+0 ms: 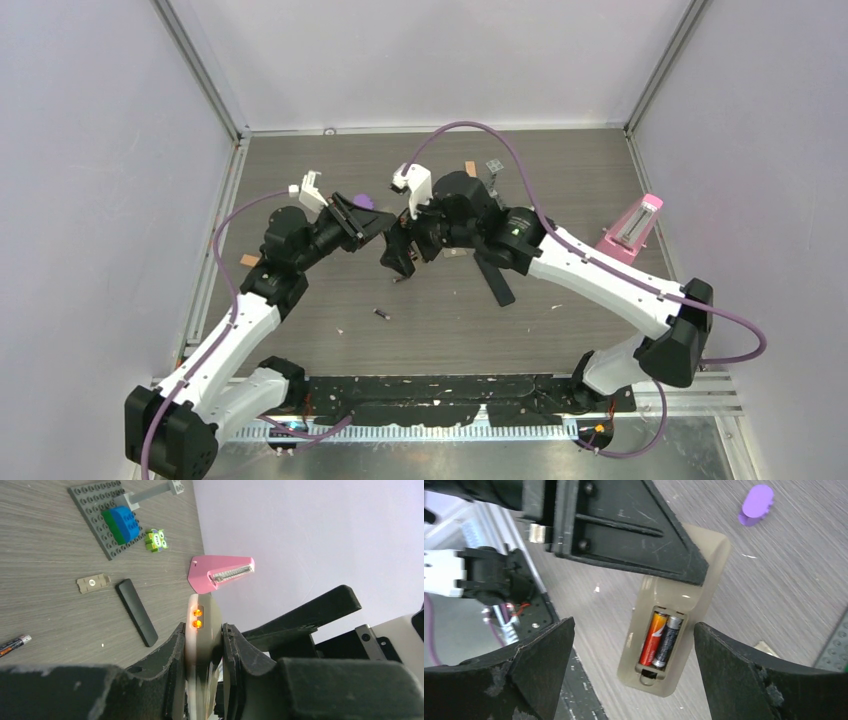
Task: Load the batteries into the remote control
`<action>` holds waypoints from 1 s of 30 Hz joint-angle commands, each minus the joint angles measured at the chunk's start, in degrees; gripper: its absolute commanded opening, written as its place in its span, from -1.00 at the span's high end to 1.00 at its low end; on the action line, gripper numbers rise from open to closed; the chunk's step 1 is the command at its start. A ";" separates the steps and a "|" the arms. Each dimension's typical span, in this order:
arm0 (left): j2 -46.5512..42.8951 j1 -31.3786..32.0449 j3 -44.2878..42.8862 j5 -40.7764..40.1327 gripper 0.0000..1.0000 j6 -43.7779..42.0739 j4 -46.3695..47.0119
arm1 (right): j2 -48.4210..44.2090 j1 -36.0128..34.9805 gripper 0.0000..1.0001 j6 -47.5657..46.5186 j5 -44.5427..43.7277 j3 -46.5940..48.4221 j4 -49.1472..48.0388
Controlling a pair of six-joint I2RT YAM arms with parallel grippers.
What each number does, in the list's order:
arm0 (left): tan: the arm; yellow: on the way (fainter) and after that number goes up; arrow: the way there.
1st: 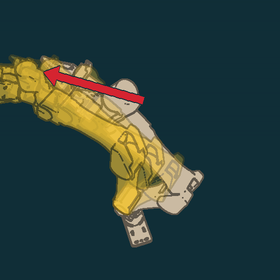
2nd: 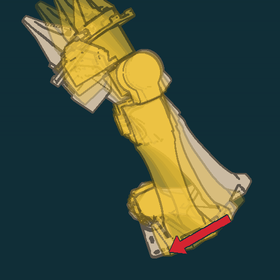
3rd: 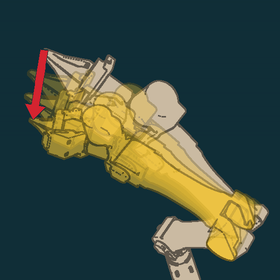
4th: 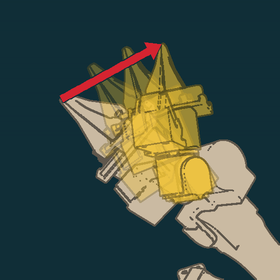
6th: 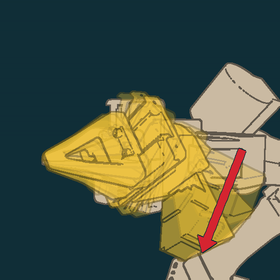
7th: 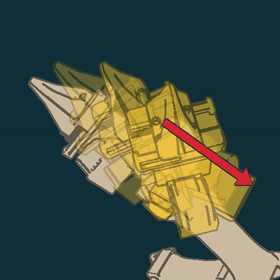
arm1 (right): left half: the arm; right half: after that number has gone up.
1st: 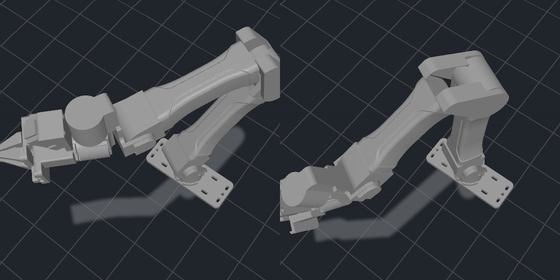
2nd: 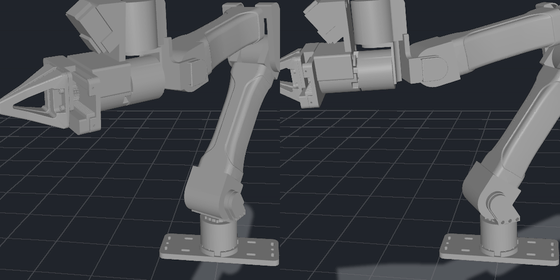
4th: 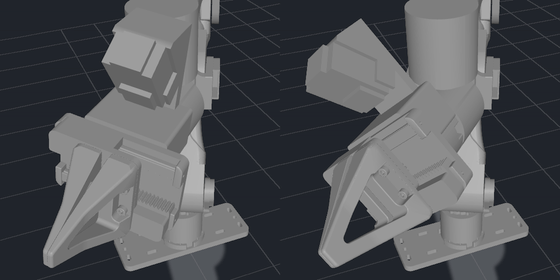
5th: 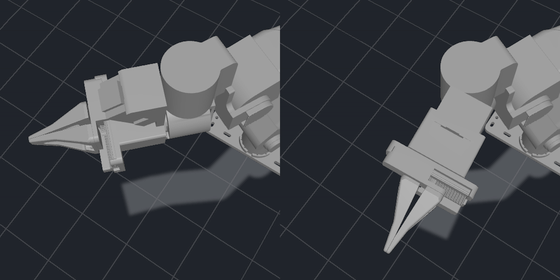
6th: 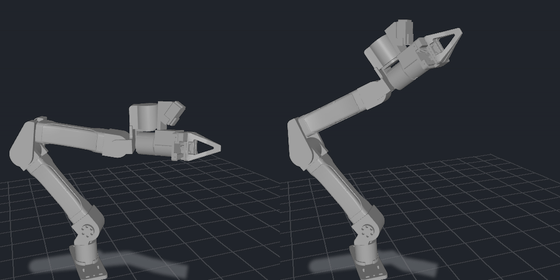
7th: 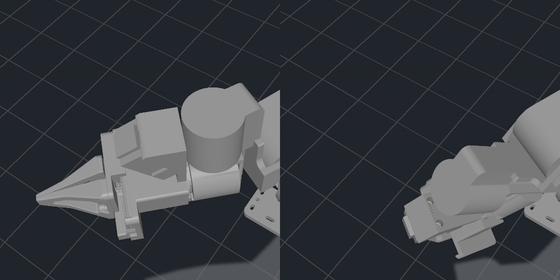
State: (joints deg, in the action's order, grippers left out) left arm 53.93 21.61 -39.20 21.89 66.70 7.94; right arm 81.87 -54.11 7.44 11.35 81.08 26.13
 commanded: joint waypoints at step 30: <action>-2.36 -11.34 -5.02 -3.37 -0.58 -10.36 -22.51 | 3.29 -2.03 0.43 -14.40 -8.99 -12.34 3.24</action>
State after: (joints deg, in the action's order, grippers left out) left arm 52.62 14.44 -43.22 19.53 60.31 -6.57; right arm 88.68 -56.07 -0.69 -0.43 74.00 30.09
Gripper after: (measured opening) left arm 0.786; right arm 0.584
